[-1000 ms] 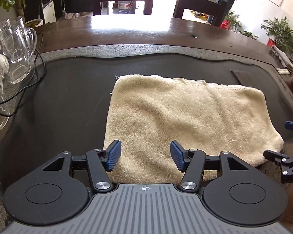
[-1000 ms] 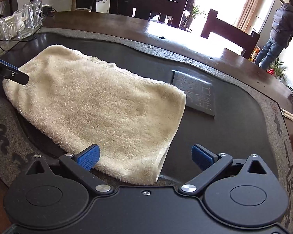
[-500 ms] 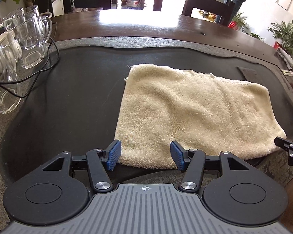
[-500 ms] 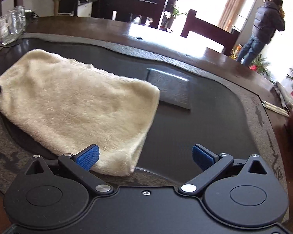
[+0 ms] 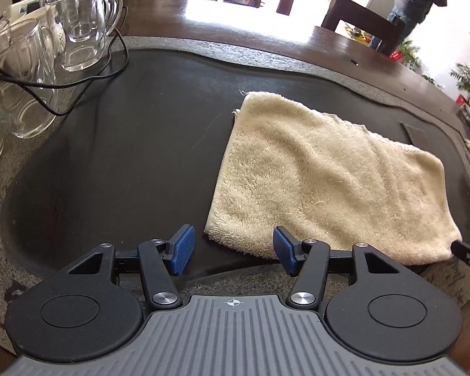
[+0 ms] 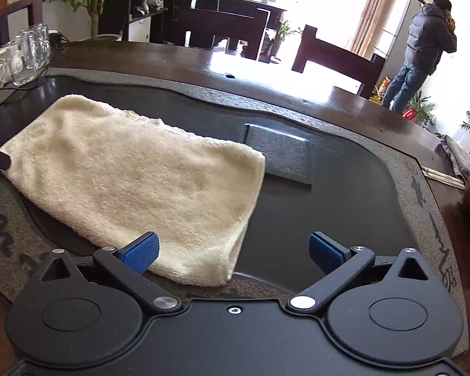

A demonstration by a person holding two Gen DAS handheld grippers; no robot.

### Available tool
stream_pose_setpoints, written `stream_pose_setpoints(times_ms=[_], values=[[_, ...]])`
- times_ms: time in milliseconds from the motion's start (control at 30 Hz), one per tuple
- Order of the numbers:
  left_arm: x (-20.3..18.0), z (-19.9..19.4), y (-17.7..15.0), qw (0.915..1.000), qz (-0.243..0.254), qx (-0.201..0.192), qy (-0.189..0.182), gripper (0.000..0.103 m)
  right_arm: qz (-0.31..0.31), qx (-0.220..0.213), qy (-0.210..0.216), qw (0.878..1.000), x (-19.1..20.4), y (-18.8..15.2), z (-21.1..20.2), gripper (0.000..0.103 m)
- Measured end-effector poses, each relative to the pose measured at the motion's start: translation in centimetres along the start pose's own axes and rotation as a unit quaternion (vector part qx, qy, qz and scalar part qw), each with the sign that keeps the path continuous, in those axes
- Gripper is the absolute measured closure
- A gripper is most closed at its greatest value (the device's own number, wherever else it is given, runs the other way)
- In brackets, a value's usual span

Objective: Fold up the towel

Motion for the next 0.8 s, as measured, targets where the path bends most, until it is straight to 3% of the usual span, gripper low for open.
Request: stream_pose_setpoints(times_ms=[200,300,367,467,800], values=[[0.5,0.1,0.0,0.9996,-0.028,-0.003,-0.007,0.047,-0.010,-0.008,0.014,1.000,0.9,0.4,-0.7,0.001],[0.7,0.1,0.0,0.9993,-0.034,-0.008,-0.008,0.057,-0.018,-0.009,0.023,1.000,1.4,0.5,-0.7,0.001],[1.1,0.0,0.0,0.9989,-0.043,-0.011,-0.012,0.074,-0.025,-0.008,0.029,0.999,1.9,0.5,-0.8,0.001],[1.8,0.1,-0.1,0.9975,-0.065,-0.014,-0.024,0.086,-0.035,-0.011,0.039,0.999,2.5,0.6,-0.9,0.001],[0.8,-1.2,0.8,0.9970,-0.049,-0.034,-0.050,0.093,-0.090,-0.037,0.093,0.991,5.9,2.0,-1.8,0.001]])
Point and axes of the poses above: each gripper's, at about its wrist camera, not at the fingertips, and z roughly the way its jaws point, x to its left, y to its top, the point moved 1 cm from there along z, roughly the way its jaws point, and after that the axes turned 11 degrees about -y, right-handed, at the moved point
